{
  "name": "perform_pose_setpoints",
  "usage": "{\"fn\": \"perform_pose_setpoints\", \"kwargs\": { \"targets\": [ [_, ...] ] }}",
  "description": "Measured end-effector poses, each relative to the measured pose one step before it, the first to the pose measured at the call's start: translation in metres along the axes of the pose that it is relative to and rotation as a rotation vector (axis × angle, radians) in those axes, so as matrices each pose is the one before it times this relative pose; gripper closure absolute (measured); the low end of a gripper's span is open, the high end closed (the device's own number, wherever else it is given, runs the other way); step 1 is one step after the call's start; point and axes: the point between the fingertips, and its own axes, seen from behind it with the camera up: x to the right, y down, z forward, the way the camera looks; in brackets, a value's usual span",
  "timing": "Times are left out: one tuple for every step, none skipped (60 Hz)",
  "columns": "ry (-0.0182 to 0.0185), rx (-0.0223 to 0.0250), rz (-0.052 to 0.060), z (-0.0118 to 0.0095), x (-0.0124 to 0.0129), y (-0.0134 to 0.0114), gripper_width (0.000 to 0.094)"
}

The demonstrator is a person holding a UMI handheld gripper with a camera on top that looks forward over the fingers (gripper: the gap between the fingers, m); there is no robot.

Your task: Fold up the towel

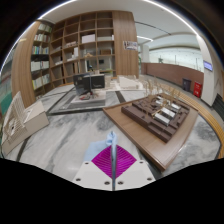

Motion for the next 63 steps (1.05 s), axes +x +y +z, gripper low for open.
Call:
{"fn": "perform_pose_setpoints", "kwargs": {
  "targets": [
    [0.00708,-0.01594,0.0048,0.00425,0.00541,0.00554,0.0919],
    [0.00528,-0.01404,0.0044,0.00395,0.00414,0.00517,0.0913],
    [0.00373,-0.01327,0.0025,0.00436,0.00435,0.00407,0.0909],
    [0.00085,-0.01324,0.0,0.00416,0.00345,0.00406,0.0908],
    [-0.00068,-0.01138,-0.0009,0.00343,0.00289,0.00342,0.0906],
    [-0.00083,-0.01358,0.0011,0.00257,0.00183,0.00083,0.0905],
    [-0.00413,-0.00771,0.0018,-0.01109,0.00079,0.00778,0.0904],
    [-0.00346,-0.00695,0.0019,0.0018,0.00088,0.00269,0.0903],
    [-0.00453,-0.00791,0.0021,0.00202,0.00081,0.00253,0.0903],
    [-0.00687,-0.00731,0.0021,0.00159,-0.0002,0.00208,0.0886],
    [-0.01005,-0.00476,0.003,0.00114,-0.00127,0.00131,0.0772],
    [-0.00528,-0.00081,0.0038,0.00122,0.0001,0.00027,0.0722],
    [-0.00095,0.00082,0.0044,-0.00225,-0.00098,-0.001,0.0669],
    [-0.00475,0.00709,0.0013,0.00052,0.00071,-0.00071,0.057],
    [-0.00416,0.00533,0.0011,-0.00296,0.0018,0.0007,0.0469],
    [-0.00213,0.00498,-0.0011,-0.00036,0.0002,-0.00026,0.0369],
    [-0.00355,0.00308,-0.0024,-0.00106,0.00023,-0.00046,0.0269],
    [-0.00226,0.00114,-0.0028,-0.00145,0.00073,0.00002,0.0169],
    [0.00499,0.00073,-0.0014,-0.00205,0.00239,0.00026,0.0069],
    [0.00415,0.00049,-0.0033,-0.00218,0.00189,0.00055,0.009],
    [0.00038,0.00126,-0.0032,-0.00286,0.00059,0.00039,0.0119],
    [0.00514,-0.00069,-0.0032,-0.00493,0.00445,0.00002,0.0128],
    [0.00575,0.00209,-0.0032,-0.00463,0.00178,0.00079,0.0124],
    [0.00544,0.0045,-0.0019,-0.00483,0.00141,0.00038,0.0116],
    [0.00472,0.00596,-0.0012,-0.00544,0.00088,0.00008,0.0107],
    [0.00503,0.00682,-0.0006,-0.00579,0.00092,-0.00012,0.0104],
    [0.00071,0.00596,-0.001,-0.00653,-0.00034,0.0002,0.0107],
    [-0.00256,0.00504,-0.0011,-0.00663,-0.00134,0.00029,0.0107],
    [-0.00595,0.00464,-0.0002,-0.00748,-0.00222,0.00034,0.0108],
    [-0.00838,0.0054,0.0004,-0.00745,-0.003,0.00023,0.0106],
    [-0.00947,0.0041,0.0003,-0.01139,-0.00306,0.00028,0.0106],
    [-0.01037,0.00578,-0.0019,-0.00691,-0.00376,-0.00016,0.0105],
    [-0.00992,0.00521,-0.0043,-0.00682,-0.00391,0.0,0.0104],
    [-0.00813,0.00472,-0.0065,-0.00683,-0.00364,0.00006,0.0105],
    [-0.00566,0.00519,-0.0081,-0.00671,-0.00329,0.00014,0.0106],
    [-0.00292,0.00664,-0.009,-0.00666,-0.00259,-0.00006,0.0107],
    [0.00279,0.0091,-0.0082,-0.00987,-0.00859,0.00088,0.0104],
    [0.00239,0.01081,-0.0067,-0.00664,-0.00159,-0.00057,0.0105],
    [0.00332,0.01046,-0.0045,-0.00647,-0.00064,-0.00063,0.0107],
    [0.00392,0.00798,-0.006,-0.00709,-0.00088,-0.00036,0.0108],
    [0.0019,0.00545,-0.0066,-0.00654,-0.0026,0.00099,0.0109],
    [-0.00076,0.00113,-0.0095,-0.00667,-0.00174,0.00132,0.011],
    [-0.00356,0.00146,-0.0105,-0.00666,-0.00308,0.0017,0.0107],
    [-0.00575,0.00385,-0.0113,-0.00621,-0.00358,0.0014,0.0108],
    [-0.00485,0.00683,-0.0094,-0.00584,-0.00412,0.00094,0.0108],
    [-0.00197,0.00904,-0.0079,-0.00639,-0.00375,0.00028,0.0107],
    [-0.00407,0.00786,-0.0068,-0.00529,-0.0026,-0.00011,0.0108],
    [-0.00375,0.0068,-0.0063,-0.00522,-0.00268,-0.00029,0.0105],
    [-0.00164,0.00585,-0.0054,-0.00464,-0.00205,-0.00009,0.0105],
    [-0.00088,0.00544,-0.0068,-0.00443,-0.00181,-0.00007,0.0105],
    [0.00043,0.00513,-0.0075,-0.00397,-0.00117,-0.00032,0.0107],
    [-0.00082,0.0036,-0.0022,-0.00325,-0.00085,-0.00013,0.0108],
    [-0.00377,0.00229,0.0082,-0.00348,-0.001,-0.00024,0.0106],
    [-0.00199,0.0039,0.0141,-0.00115,-0.00013,0.00027,0.0103],
    [0.00324,0.00255,0.0046,-0.00395,0.00005,-0.00067,0.0106],
    [0.00424,0.00234,0.0017,-0.00156,0.00138,-0.00047,0.0105],
    [-0.00088,-0.00101,0.0012,-0.00178,0.0007,-0.00014,0.0105],
    [-0.0065,0.00009,0.0018,-0.00101,-0.00038,0.00027,0.0103],
    [-0.01009,0.00174,0.0042,-0.00144,-0.00218,-0.0002,0.0108],
    [-0.0103,0.00386,0.0073,-0.00085,-0.00219,-0.00085,0.0113],
    [-0.01024,0.00376,0.0099,-0.00075,-0.00236,-0.00066,0.0116],
    [-0.00842,0.00243,0.0115,-0.00031,-0.00234,-0.00078,0.0117],
    [-0.00783,0.001,0.0109,-0.00035,-0.00181,-0.00049,0.0113]
  ]
}}
